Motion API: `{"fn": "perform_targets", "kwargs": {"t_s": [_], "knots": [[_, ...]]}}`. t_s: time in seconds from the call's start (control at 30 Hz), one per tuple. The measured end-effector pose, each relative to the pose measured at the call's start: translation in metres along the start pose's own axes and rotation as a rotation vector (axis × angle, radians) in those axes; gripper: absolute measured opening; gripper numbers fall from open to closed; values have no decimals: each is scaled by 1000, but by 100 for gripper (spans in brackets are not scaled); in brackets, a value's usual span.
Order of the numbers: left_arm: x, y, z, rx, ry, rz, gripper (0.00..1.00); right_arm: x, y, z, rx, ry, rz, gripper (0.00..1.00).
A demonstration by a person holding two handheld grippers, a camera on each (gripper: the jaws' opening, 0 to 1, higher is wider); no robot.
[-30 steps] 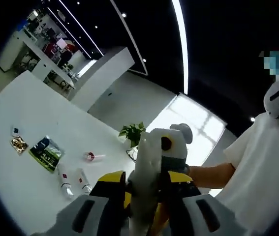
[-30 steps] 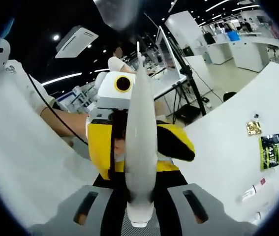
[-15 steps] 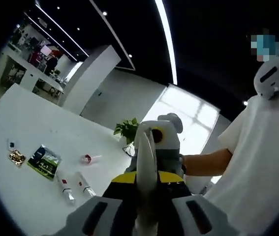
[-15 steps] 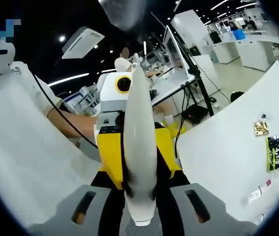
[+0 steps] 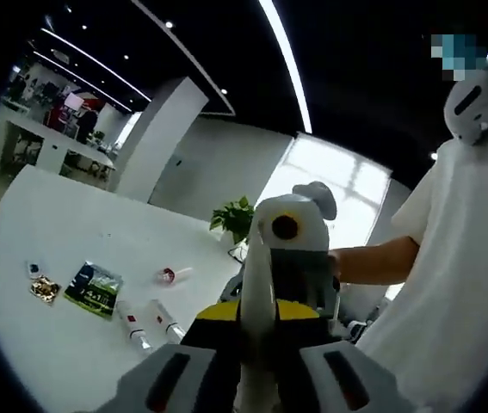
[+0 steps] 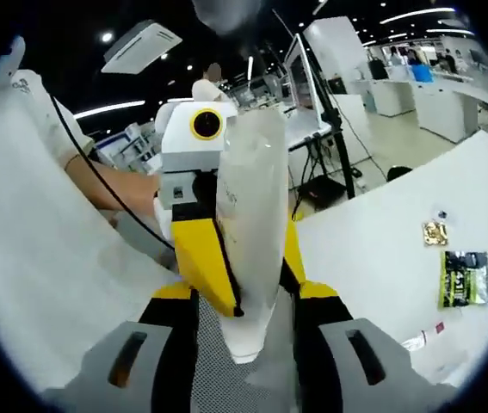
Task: Arrange the skincare products in the storage area until every visible bottle or jar stands upright without overlapping.
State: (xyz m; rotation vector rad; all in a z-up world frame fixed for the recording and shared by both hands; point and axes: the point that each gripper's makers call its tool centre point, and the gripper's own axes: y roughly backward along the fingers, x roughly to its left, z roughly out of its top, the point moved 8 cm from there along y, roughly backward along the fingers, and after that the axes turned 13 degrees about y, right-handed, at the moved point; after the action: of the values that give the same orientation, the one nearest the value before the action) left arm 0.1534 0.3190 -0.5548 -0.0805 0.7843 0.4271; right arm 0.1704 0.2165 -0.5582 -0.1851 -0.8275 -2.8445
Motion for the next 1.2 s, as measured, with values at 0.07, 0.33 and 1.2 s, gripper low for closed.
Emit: {"fn": "perform_targets", "kwargs": {"t_s": [0.07, 0.33, 1.2], "knots": [[3, 1, -3, 22, -12, 22, 11, 1, 5, -2, 26, 27, -5, 42], [6, -1, -24, 165, -110, 84, 11, -4, 25, 4, 125, 181, -38, 43], [-4, -20, -49, 412, -335, 75, 12, 23, 20, 16, 315, 370, 90, 5]]}}
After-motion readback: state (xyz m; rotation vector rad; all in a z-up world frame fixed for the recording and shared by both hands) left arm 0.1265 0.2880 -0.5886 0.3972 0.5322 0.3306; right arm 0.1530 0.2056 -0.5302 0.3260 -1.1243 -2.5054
